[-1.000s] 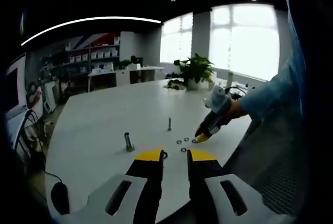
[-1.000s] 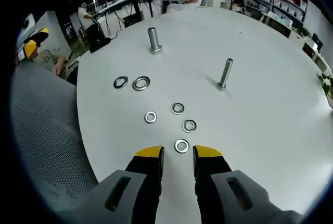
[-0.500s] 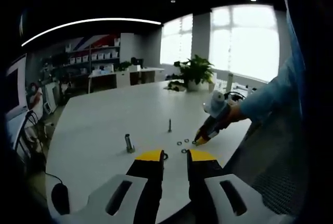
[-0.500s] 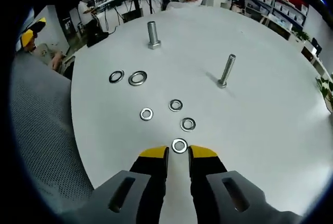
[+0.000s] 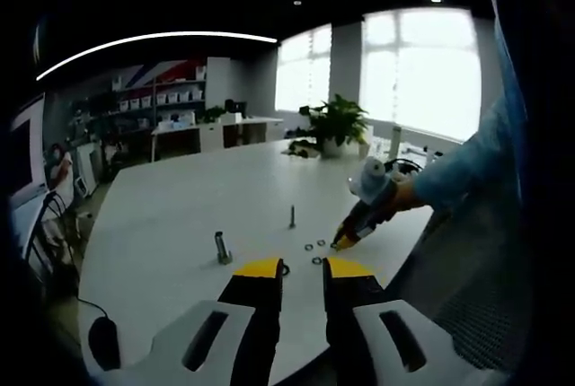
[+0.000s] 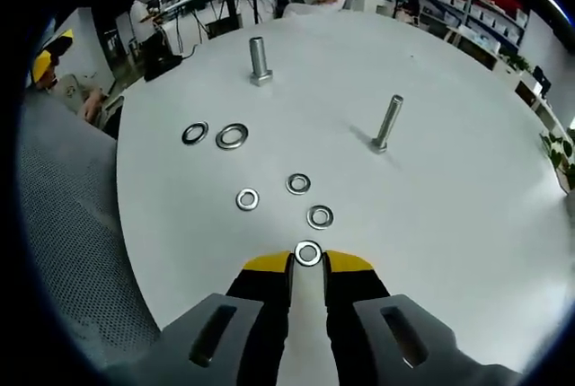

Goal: Place the washer onto the threaded stud by aligning its center hole with the stud, sliding it down to the base, and recovering from edge contact or off-axis alignment until the washer reaches the visible bottom stop.

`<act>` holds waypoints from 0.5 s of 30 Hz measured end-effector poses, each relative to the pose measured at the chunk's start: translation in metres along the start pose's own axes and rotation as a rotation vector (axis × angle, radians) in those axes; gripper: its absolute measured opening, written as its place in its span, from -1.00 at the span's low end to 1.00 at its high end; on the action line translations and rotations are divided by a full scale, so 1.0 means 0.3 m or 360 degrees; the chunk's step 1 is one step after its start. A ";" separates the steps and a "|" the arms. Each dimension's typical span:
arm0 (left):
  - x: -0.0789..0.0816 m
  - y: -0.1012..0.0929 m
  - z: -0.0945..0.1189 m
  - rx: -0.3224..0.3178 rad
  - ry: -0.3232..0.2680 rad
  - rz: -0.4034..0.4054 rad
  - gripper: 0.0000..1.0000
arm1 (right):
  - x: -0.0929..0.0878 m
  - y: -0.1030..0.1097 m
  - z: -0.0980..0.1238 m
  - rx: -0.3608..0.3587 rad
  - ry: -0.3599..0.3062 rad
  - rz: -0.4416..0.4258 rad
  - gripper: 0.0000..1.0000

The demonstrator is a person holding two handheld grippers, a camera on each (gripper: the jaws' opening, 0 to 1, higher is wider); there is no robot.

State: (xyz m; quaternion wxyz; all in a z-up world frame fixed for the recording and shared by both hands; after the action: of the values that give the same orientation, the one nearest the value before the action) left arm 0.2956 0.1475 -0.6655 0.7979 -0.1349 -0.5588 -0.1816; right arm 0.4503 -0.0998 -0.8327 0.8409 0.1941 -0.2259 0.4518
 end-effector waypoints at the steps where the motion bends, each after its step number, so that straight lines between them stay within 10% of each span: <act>1: 0.000 0.000 0.000 0.0000 0.0000 0.0000 -0.69 | 0.000 0.000 0.000 -0.0002 0.0001 -0.0002 -0.69; 15: 0.001 0.003 0.000 0.0008 -0.0004 0.0002 -0.69 | 0.006 0.005 -0.001 -0.0028 0.0010 0.0017 -0.70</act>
State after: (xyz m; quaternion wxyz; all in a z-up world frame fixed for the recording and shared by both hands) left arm 0.2960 0.1483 -0.6653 0.7977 -0.1334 -0.5601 -0.1795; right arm 0.4500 -0.0975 -0.8318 0.8409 0.1843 -0.2283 0.4549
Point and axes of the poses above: the point that each gripper's makers call its tool centre point, and the gripper's own axes: z roughly backward along the fingers, y roughly to its left, x roughly out of its top, the point moved 5 cm from there along z, roughly backward along the fingers, and after that the axes turned 9 degrees about x, right-handed, at the moved point
